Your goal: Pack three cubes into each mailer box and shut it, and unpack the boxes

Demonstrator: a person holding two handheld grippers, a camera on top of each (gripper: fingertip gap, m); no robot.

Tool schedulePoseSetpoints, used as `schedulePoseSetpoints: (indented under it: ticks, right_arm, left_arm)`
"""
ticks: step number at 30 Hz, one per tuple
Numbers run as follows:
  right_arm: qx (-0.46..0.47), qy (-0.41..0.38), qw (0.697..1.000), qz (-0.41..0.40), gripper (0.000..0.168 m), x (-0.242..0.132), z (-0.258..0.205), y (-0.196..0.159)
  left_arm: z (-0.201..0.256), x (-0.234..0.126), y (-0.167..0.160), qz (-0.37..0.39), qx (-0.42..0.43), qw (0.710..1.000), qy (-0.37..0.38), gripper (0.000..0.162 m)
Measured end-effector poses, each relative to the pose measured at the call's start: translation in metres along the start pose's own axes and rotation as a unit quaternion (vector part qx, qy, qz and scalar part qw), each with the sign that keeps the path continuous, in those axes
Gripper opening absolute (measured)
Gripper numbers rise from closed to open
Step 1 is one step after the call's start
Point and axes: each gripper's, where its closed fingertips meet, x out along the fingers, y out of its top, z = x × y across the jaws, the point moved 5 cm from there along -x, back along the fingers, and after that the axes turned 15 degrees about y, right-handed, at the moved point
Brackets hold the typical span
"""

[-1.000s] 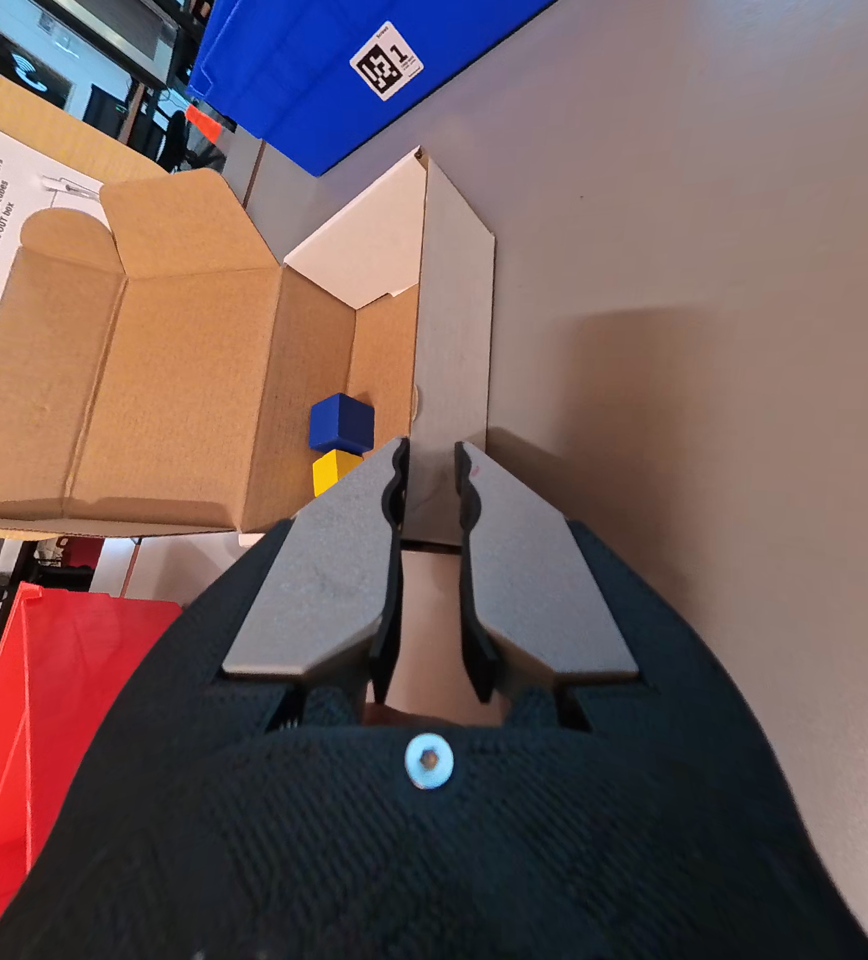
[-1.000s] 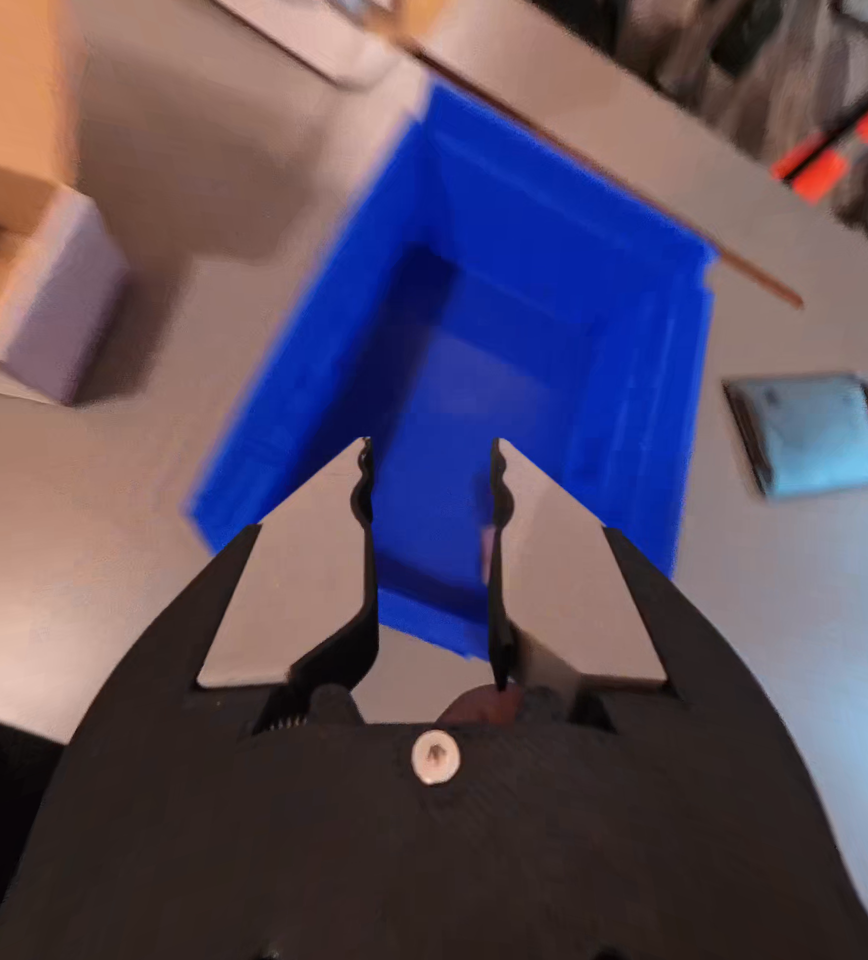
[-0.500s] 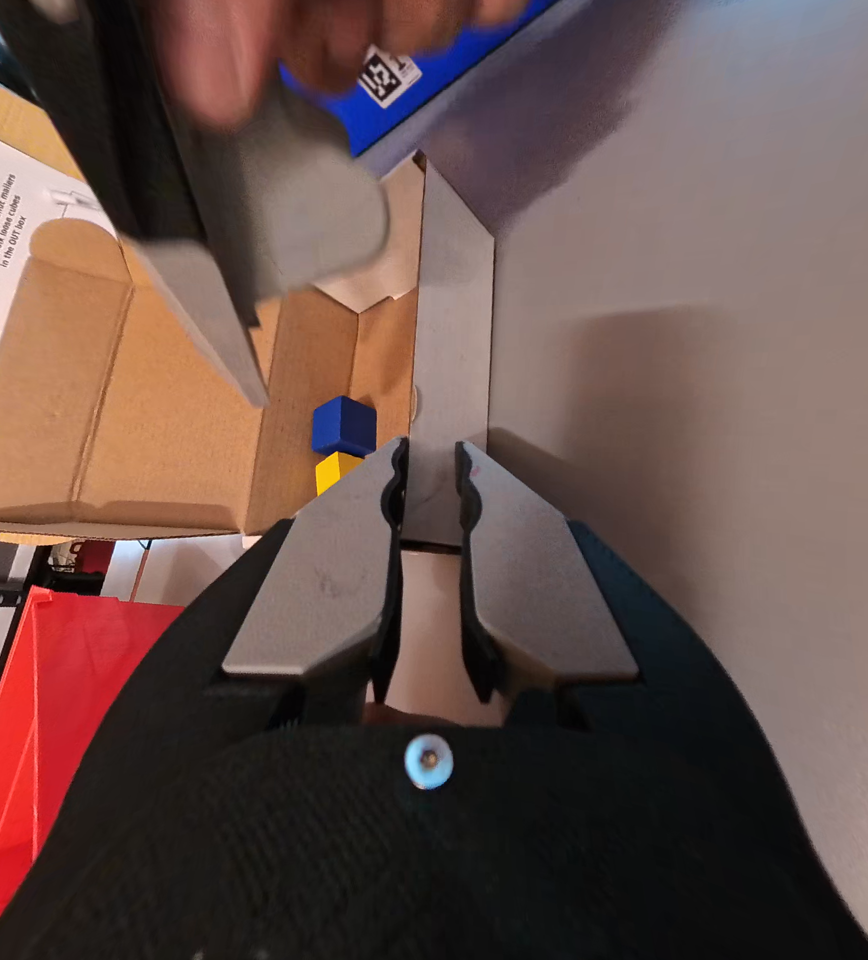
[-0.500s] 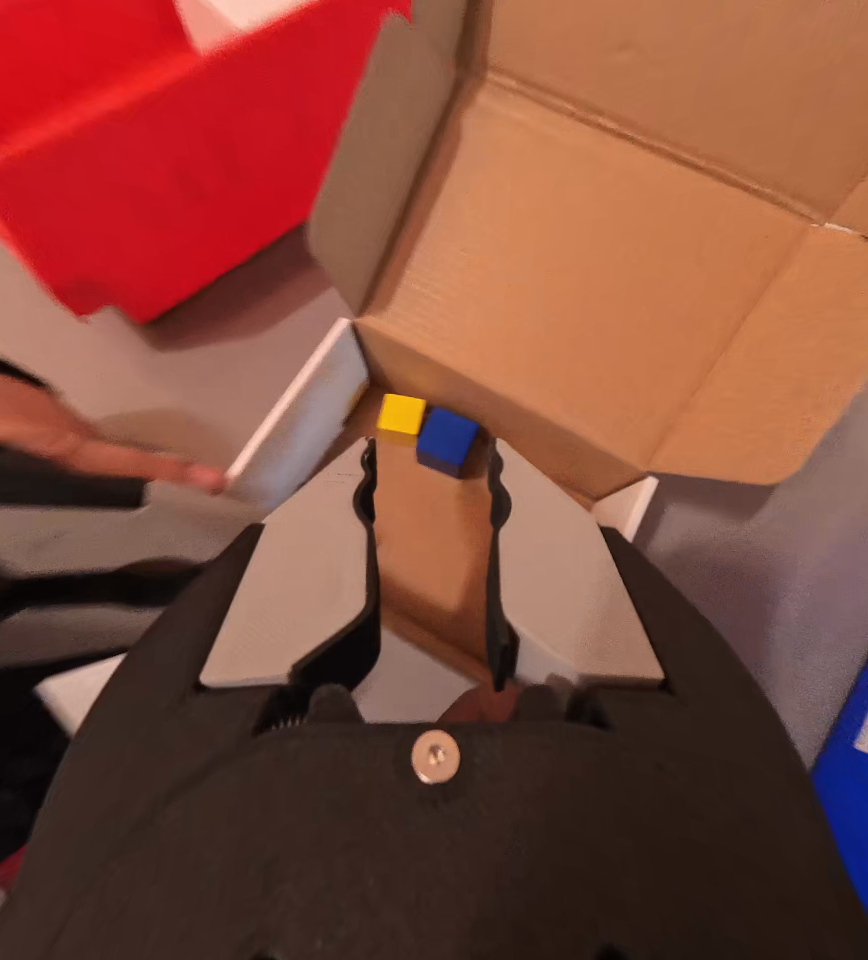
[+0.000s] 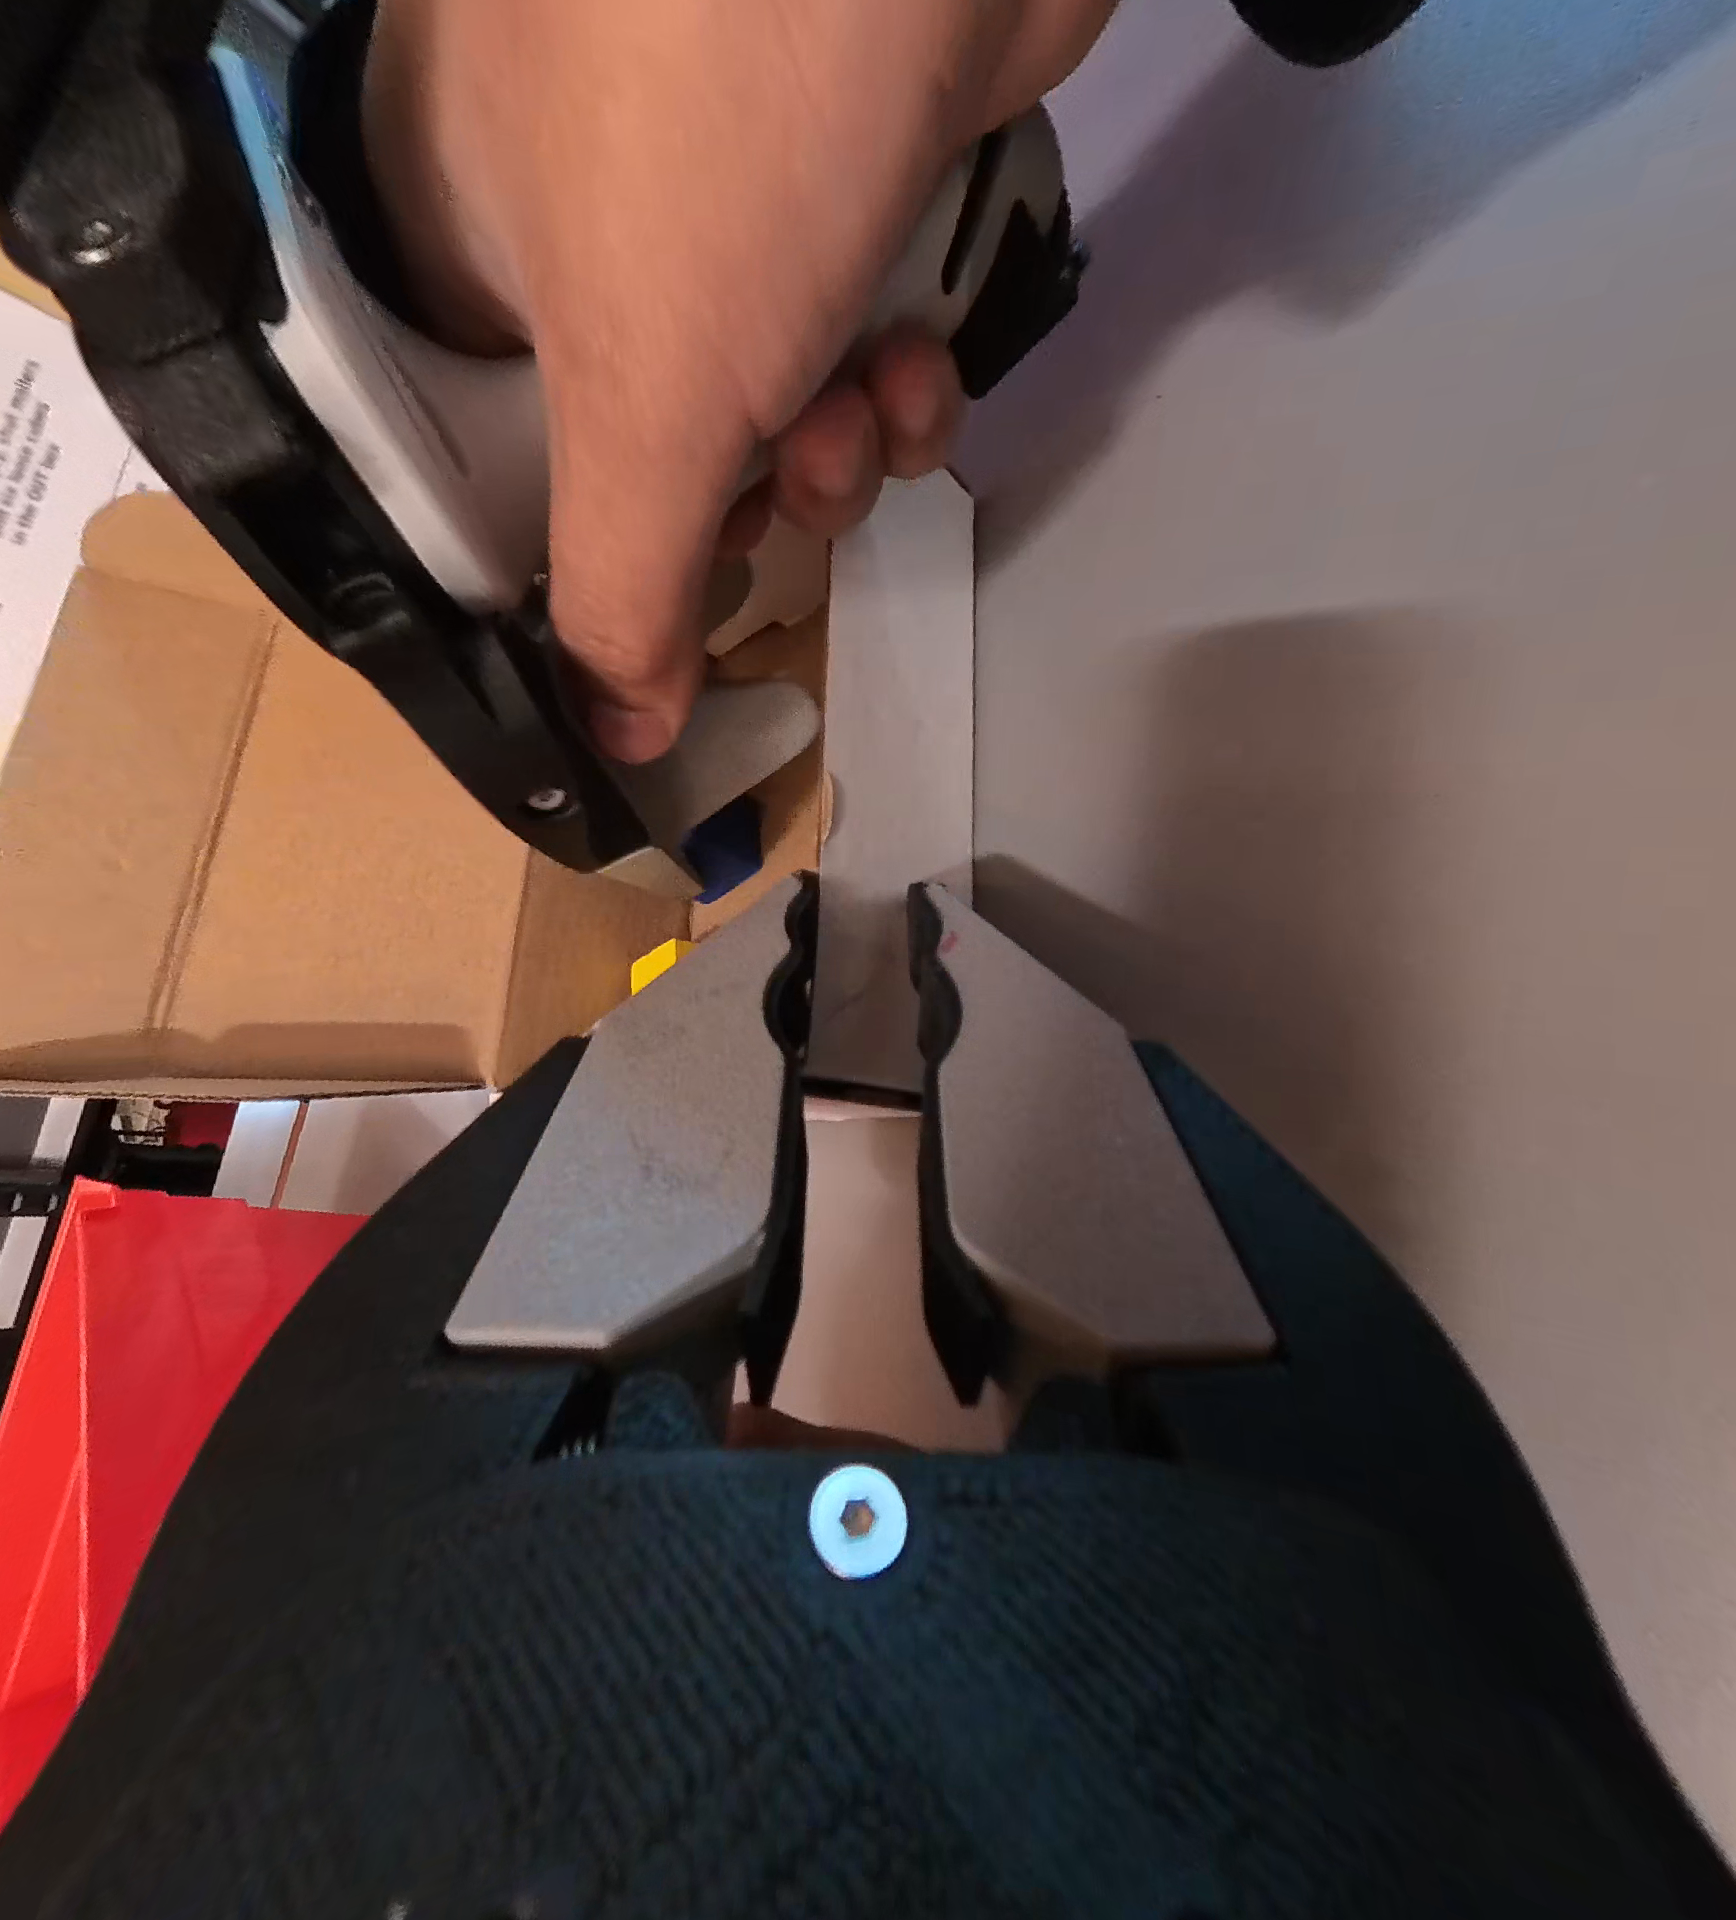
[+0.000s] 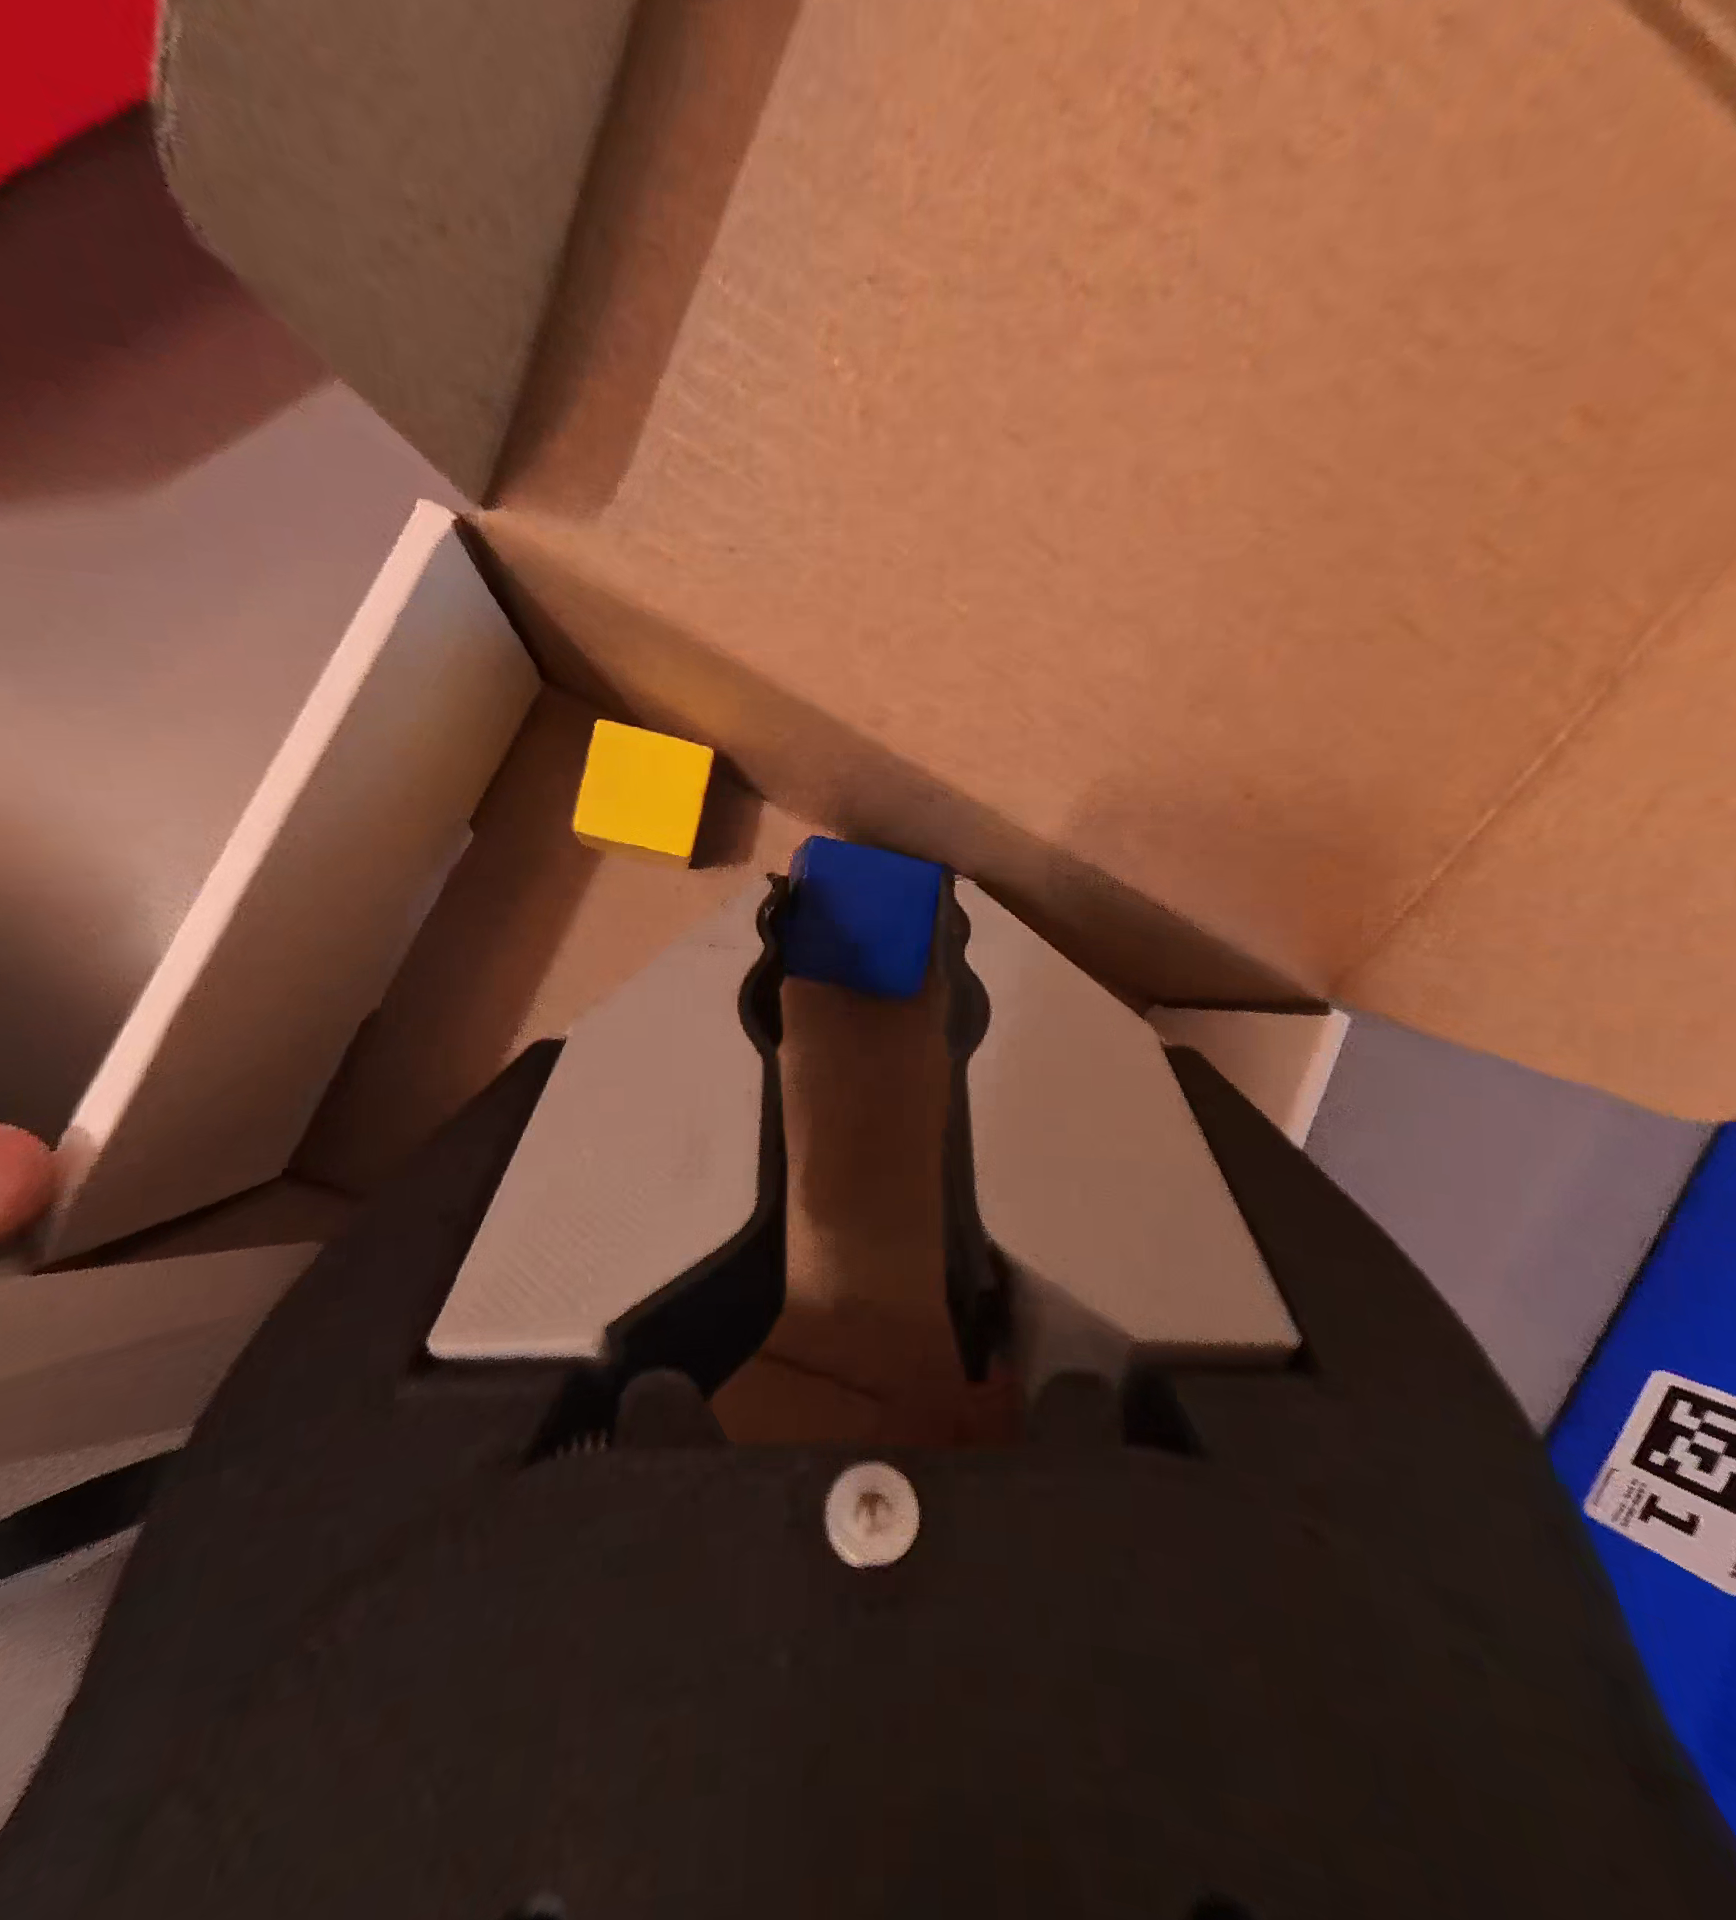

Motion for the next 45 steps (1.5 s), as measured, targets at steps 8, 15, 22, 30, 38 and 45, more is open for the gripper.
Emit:
schedulePoseSetpoints:
  ticks: [8, 15, 22, 30, 38, 45]
  right_arm:
    - [-0.005, 0.042, 0.998, 0.053, 0.026, -0.042, -0.007, -0.001]
    - [0.009, -0.017, 0.990, 0.140, 0.026, -0.171, 0.039, -0.034]
    - [0.136, -0.091, 0.984, 0.075, 0.026, -0.223, 0.135, -0.139]
    - [0.190, -0.092, 0.977, -0.026, 0.028, -0.171, 0.164, -0.213]
    - [0.173, -0.099, 0.979, 0.036, 0.029, -0.205, 0.155, -0.184]
    - [0.030, 0.018, 0.988, 0.148, 0.026, -0.193, 0.038, -0.071]
  left_arm:
    - [0.000, -0.003, -0.001, -0.001, -0.009, 1.000, -0.009, 0.014]
    - [0.000, -0.002, -0.001, -0.002, -0.008, 1.000, -0.010, 0.014]
    - [0.000, -0.002, 0.000, -0.006, -0.006, 1.000, -0.008, 0.014]
    - [0.000, -0.002, 0.000, -0.006, -0.009, 1.000, -0.007, 0.014]
    - [-0.001, -0.003, -0.001, 0.002, -0.014, 1.000, -0.014, 0.013]
    - [-0.001, -0.004, -0.002, 0.010, -0.014, 1.000, -0.014, 0.013]
